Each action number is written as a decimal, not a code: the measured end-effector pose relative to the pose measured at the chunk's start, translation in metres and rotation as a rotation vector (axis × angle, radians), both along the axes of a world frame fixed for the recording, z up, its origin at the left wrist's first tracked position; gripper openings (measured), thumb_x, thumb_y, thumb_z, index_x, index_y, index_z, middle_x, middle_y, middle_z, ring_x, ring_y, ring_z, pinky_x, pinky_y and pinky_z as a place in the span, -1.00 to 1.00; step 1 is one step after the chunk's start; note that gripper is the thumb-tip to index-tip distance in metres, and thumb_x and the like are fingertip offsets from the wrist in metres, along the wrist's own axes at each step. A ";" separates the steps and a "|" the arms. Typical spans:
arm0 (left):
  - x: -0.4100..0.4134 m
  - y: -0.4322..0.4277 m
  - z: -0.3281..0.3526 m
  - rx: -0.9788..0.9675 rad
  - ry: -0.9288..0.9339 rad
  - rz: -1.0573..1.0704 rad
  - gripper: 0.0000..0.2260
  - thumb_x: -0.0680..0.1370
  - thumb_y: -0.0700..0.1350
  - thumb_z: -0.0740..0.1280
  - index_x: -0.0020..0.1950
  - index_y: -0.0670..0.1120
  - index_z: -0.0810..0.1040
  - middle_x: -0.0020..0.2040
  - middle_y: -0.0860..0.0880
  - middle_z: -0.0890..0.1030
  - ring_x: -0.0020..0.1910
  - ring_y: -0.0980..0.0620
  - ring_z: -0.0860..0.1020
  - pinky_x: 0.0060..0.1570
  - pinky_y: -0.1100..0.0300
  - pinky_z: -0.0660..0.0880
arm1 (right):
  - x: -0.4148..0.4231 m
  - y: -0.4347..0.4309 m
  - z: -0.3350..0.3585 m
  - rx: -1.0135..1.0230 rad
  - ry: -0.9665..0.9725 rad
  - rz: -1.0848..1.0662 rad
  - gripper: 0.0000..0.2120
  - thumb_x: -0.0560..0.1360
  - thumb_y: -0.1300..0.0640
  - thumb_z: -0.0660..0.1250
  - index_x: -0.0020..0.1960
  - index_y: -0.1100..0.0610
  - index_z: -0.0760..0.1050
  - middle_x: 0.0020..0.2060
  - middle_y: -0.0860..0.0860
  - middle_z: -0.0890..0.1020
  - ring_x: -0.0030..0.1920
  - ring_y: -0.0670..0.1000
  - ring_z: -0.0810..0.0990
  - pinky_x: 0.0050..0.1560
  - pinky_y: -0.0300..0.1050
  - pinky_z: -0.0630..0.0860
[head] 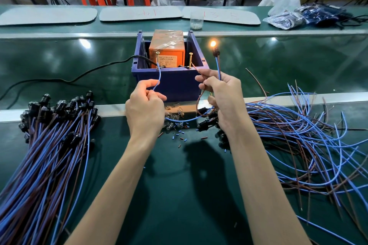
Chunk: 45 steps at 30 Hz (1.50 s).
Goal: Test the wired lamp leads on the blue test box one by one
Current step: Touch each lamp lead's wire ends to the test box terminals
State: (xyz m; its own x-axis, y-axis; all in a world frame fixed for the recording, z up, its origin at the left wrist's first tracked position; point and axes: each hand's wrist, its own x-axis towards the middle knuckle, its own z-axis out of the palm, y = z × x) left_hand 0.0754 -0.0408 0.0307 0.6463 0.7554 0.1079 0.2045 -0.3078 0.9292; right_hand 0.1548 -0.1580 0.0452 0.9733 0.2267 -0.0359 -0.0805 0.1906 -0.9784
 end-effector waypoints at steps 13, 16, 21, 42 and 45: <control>0.001 0.001 -0.001 0.002 -0.002 -0.005 -0.69 0.54 -0.25 0.11 0.04 0.12 0.51 -0.32 0.16 0.58 -0.23 -0.10 0.60 -0.03 0.06 0.53 | -0.001 0.001 0.000 -0.060 -0.025 0.019 -0.71 0.51 0.37 0.19 -0.03 0.11 0.63 -0.29 -0.08 0.67 -0.39 -0.25 0.52 -0.50 -0.46 0.32; 0.001 0.001 -0.001 0.000 -0.002 -0.007 -0.70 0.54 -0.24 0.11 0.04 0.12 0.52 -0.33 0.16 0.58 -0.22 -0.11 0.60 0.01 0.03 0.53 | -0.001 0.001 -0.001 -0.100 -0.062 0.034 -0.71 0.52 0.37 0.19 -0.01 0.10 0.63 -0.27 -0.08 0.67 -0.38 -0.26 0.52 -0.49 -0.47 0.32; 0.001 0.002 -0.002 -0.004 0.000 -0.014 -0.69 0.53 -0.24 0.11 0.06 0.11 0.53 -0.32 0.15 0.59 -0.19 -0.13 0.61 0.04 0.01 0.53 | -0.002 0.001 -0.001 -0.148 -0.108 0.049 -0.71 0.54 0.38 0.17 0.07 0.15 0.62 -0.24 -0.06 0.66 -0.39 -0.28 0.52 -0.47 -0.47 0.33; 0.001 0.002 -0.005 0.001 -0.011 -0.047 -0.71 0.54 -0.23 0.13 0.02 0.14 0.50 -0.40 0.31 0.58 -0.42 0.10 0.58 -0.02 0.07 0.54 | -0.008 0.009 -0.004 -0.563 -0.460 -0.052 -0.73 0.56 0.32 0.20 0.15 0.19 0.62 -0.17 -0.01 0.65 -0.13 0.07 0.65 0.04 -0.02 0.56; 0.002 0.000 -0.004 -0.009 -0.019 -0.046 -0.71 0.53 -0.23 0.14 0.02 0.14 0.51 -0.41 0.28 0.59 -0.38 0.04 0.60 0.05 -0.02 0.54 | -0.008 0.009 -0.004 -0.594 -0.481 -0.052 -0.74 0.55 0.31 0.20 0.12 0.20 0.63 -0.15 0.06 0.68 -0.12 0.11 0.65 0.05 0.05 0.55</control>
